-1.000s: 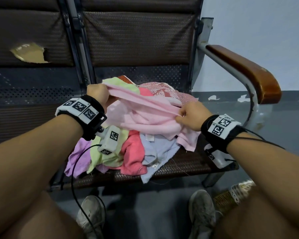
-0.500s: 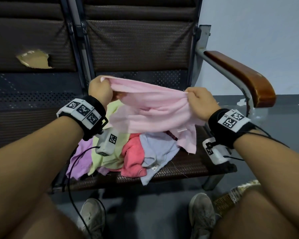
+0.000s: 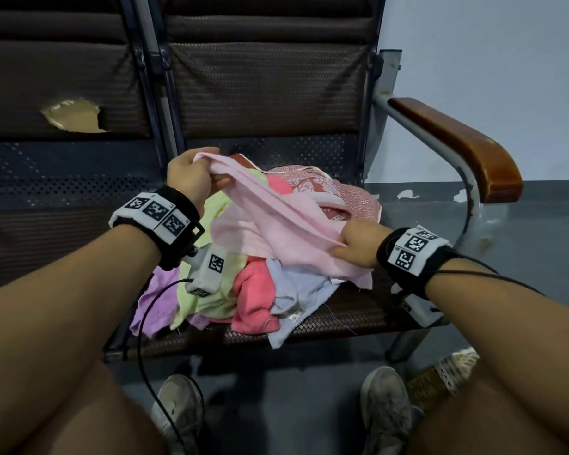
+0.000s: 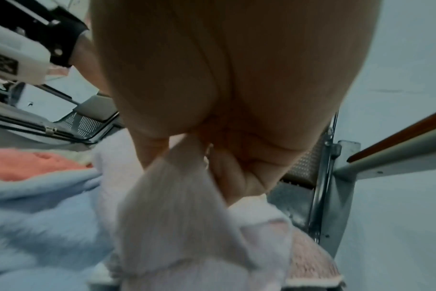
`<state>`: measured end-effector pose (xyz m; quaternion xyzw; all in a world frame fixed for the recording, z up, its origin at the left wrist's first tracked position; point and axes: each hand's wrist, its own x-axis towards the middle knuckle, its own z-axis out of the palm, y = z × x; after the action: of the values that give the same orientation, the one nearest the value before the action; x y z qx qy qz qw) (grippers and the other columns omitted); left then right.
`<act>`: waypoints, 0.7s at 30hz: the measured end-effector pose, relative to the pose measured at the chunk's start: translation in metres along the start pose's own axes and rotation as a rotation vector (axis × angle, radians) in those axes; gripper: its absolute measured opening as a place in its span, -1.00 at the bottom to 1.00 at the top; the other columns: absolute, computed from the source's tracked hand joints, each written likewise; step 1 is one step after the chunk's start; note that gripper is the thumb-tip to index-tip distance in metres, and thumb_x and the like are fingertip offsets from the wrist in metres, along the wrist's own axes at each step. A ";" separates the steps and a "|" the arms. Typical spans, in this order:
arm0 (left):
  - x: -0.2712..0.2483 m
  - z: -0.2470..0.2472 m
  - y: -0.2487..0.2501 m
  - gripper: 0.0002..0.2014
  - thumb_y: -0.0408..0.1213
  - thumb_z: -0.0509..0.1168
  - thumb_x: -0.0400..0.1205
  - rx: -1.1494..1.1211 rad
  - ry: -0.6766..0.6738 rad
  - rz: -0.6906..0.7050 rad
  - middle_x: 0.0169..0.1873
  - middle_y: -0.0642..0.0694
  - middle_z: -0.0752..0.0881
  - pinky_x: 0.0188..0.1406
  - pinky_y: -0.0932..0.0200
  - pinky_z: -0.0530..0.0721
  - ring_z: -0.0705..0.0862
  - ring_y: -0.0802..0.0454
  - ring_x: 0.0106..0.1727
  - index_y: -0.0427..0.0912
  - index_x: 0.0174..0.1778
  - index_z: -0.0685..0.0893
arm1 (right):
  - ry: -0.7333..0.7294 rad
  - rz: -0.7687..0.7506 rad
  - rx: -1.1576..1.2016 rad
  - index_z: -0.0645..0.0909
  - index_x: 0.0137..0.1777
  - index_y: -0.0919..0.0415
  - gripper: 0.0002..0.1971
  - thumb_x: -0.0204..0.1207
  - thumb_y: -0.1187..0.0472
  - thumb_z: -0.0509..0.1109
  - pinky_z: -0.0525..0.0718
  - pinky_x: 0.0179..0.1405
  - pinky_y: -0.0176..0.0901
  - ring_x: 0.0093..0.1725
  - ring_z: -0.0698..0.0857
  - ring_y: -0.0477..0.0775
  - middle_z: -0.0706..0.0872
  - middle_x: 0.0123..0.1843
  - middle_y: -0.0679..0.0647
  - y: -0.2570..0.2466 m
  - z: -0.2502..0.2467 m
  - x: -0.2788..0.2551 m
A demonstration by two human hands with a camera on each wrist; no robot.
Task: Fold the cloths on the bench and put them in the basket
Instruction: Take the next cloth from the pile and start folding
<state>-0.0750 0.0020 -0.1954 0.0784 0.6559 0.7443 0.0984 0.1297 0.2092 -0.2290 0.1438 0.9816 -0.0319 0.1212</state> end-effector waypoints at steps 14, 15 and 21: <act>0.014 -0.028 -0.004 -0.59 -0.62 0.05 0.58 0.028 0.022 -0.129 -0.18 -0.24 0.77 -0.37 0.30 0.72 0.74 0.05 -0.46 -0.26 -0.04 0.82 | 0.447 0.155 0.492 0.83 -0.16 -0.01 -0.85 0.55 -0.03 0.52 0.51 -0.24 -0.19 -0.19 0.68 0.03 0.79 -0.25 0.02 0.040 -0.021 -0.002; 0.015 -0.030 -0.004 -0.59 -0.64 0.04 0.59 0.027 0.010 -0.139 -0.16 -0.26 0.76 -0.34 0.30 0.72 0.76 0.05 -0.44 -0.30 -0.01 0.81 | 0.423 0.129 0.482 0.86 -0.03 0.02 -0.87 0.56 0.03 0.51 0.54 -0.13 -0.19 -0.11 0.72 0.06 0.83 -0.16 0.04 0.040 -0.021 -0.004; 0.011 -0.027 -0.002 -0.77 -0.59 0.17 0.63 -0.032 -0.086 -0.199 -0.35 -0.19 0.65 -0.43 0.34 0.66 0.50 0.19 -0.67 -0.36 -0.01 0.74 | 0.459 0.230 0.520 0.84 -0.08 0.12 -0.81 0.53 0.01 0.56 0.50 -0.11 -0.21 -0.18 0.70 0.03 0.78 -0.22 0.03 0.047 -0.019 -0.004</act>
<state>-0.0918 -0.0214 -0.2005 0.0433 0.6437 0.7371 0.2012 0.1427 0.2546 -0.2104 0.2827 0.9198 -0.2333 -0.1399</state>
